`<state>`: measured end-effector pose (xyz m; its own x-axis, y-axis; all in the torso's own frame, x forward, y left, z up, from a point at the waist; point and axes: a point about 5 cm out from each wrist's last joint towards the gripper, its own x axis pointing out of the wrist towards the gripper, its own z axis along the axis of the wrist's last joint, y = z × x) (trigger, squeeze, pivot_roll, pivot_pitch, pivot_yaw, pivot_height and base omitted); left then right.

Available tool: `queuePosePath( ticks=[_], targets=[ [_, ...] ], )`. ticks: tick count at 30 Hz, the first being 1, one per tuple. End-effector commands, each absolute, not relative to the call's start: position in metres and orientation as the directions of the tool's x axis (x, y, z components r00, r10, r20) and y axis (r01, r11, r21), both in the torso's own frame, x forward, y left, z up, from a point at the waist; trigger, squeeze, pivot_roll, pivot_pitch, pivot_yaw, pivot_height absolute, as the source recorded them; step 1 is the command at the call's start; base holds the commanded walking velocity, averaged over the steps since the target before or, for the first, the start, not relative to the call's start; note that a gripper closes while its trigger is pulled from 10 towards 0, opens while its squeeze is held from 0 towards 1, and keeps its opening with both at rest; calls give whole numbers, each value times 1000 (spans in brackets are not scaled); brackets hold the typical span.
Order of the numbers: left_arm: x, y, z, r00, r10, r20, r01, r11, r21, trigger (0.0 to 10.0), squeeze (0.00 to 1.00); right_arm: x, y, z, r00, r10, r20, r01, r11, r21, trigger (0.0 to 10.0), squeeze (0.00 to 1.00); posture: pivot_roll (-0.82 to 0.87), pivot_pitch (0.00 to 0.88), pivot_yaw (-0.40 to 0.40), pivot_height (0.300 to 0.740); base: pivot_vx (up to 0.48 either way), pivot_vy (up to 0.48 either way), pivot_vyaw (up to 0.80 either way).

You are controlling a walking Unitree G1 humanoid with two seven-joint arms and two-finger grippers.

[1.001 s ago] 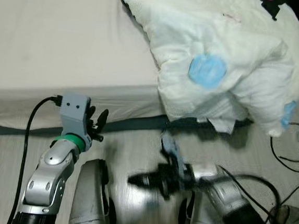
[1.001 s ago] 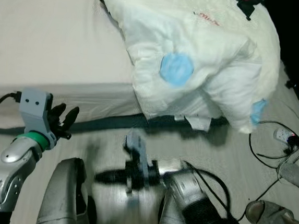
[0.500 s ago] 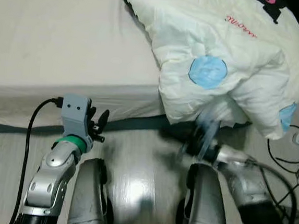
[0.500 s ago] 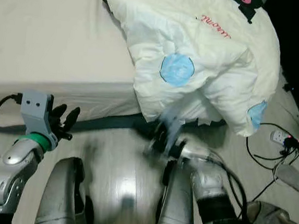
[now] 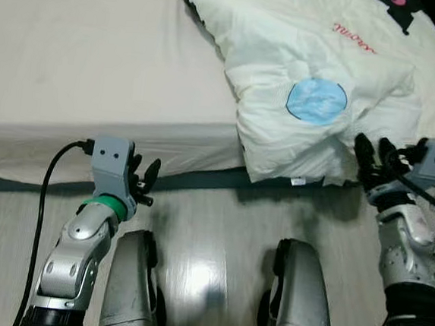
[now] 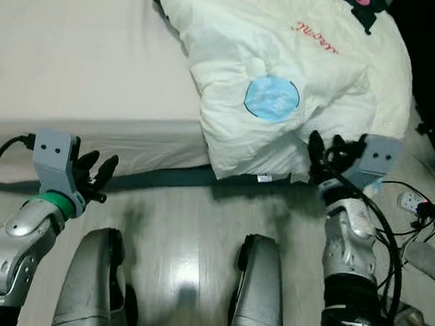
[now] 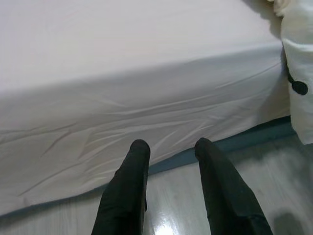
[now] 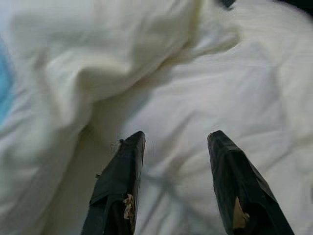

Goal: Clean up the room

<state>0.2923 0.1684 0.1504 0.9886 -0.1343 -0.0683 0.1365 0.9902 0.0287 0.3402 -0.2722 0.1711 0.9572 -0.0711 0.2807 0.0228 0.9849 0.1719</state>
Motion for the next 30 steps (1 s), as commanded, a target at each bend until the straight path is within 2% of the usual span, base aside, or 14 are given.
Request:
queuePosePath(
  ticks=[1, 5, 8, 12, 13, 16, 18, 20, 23, 25, 26, 28, 29, 30],
  targets=[
    [290, 171, 144, 987, -129, -97, 133, 991, 32, 10000, 0, 340, -288, 154, 971, -153, 185, 112, 971, 212, 10000, 0, 83, 274, 106, 530, 0, 0, 0],
    [289, 173, 144, 987, -126, -99, 130, 991, 36, 10000, 0, 343, -295, 141, 979, -185, 87, 160, 958, 237, 10000, 0, 96, 274, 112, 530, 0, 0, 0],
    [288, 176, 144, 987, -122, -101, 126, 991, 42, 10000, 0, 355, -283, 143, 994, -90, 58, 75, 972, 224, 10000, 0, 107, 277, 118, 530, 0, 0, 0],
    [287, 177, 145, 988, -116, -100, 122, 991, 47, 10000, 0, 378, -248, 172, 986, 111, 125, -130, 978, 160, 10000, 0, 116, 273, 118, 530, 0, 0, 0],
    [287, 177, 145, 988, -116, -100, 122, 991, 47, 10000, 0, 378, -248, 172, 986, 111, 125, -130, 978, 160, 10000, 0, 116, 273, 118, 530, 0, 0, 0],
    [287, 178, 145, 989, -111, -97, 115, 992, 47, 10000, 0, 391, -207, 192, 936, 302, 180, -323, 941, 100, 10000, 0, 122, 270, 112, 530, 0, 0, 0],
    [287, 178, 145, 989, -109, -96, 114, 992, 47, 10000, 0, 393, -195, 195, 915, 356, 188, -376, 923, 81, 10000, 0, 123, 270, 110, 530, 0, 0, 0],
    [286, 178, 145, 990, -104, -93, 108, 993, 45, 10000, 0, 392, -154, 197, 816, 544, 198, -561, 827, 39, 10000, 0, 122, 270, 104, 530, 0, 0, 0],
    [286, 178, 145, 991, -102, -93, 106, 993, 43, 10000, 0, 390, -137, 195, 757, 624, 192, -639, 769, 18, 10000, 0, 117, 271, 101, 530, 0, 0, 0],
    [286, 176, 144, 990, -103, -94, 107, 994, 38, 10000, 0, 358, -84, 166, 475, 876, 85, -878, 478, -20, 10000, 0, 100, 269, 96, 530, 0, 0, 0],
    [286, 176, 144, 990, -103, -94, 107, 994, 38, 10000, 0, 358, -84, 166, 475, 876, 85, -878, 478, -20, 10000, 0, 100, 269, 96, 530, 0, 0, 0],
    [287, 173, 143, 990, -108, -94, 112, 993, 31, 10000, 0, 321, -57, 138, 238, 971, -8, -971, 238, 14, 10000, 0, 85, 268, 91, 530, 0, 0, 0],
    [288, 171, 142, 989, -113, -94, 115, 993, 27, 10000, 0, 298, -57, 118, 130, 988, -81, -990, 134, 49, 10000, 0, 75, 266, 86, 530, 0, 0, 0],
    [288, 171, 142, 989, -113, -94, 115, 993, 27, 10000, 0, 298, -57, 118, 130, 988, -81, -990, 134, 49, 10000, 0, 75, 266, 86, 530, 0, 0, 0]
  ],
)
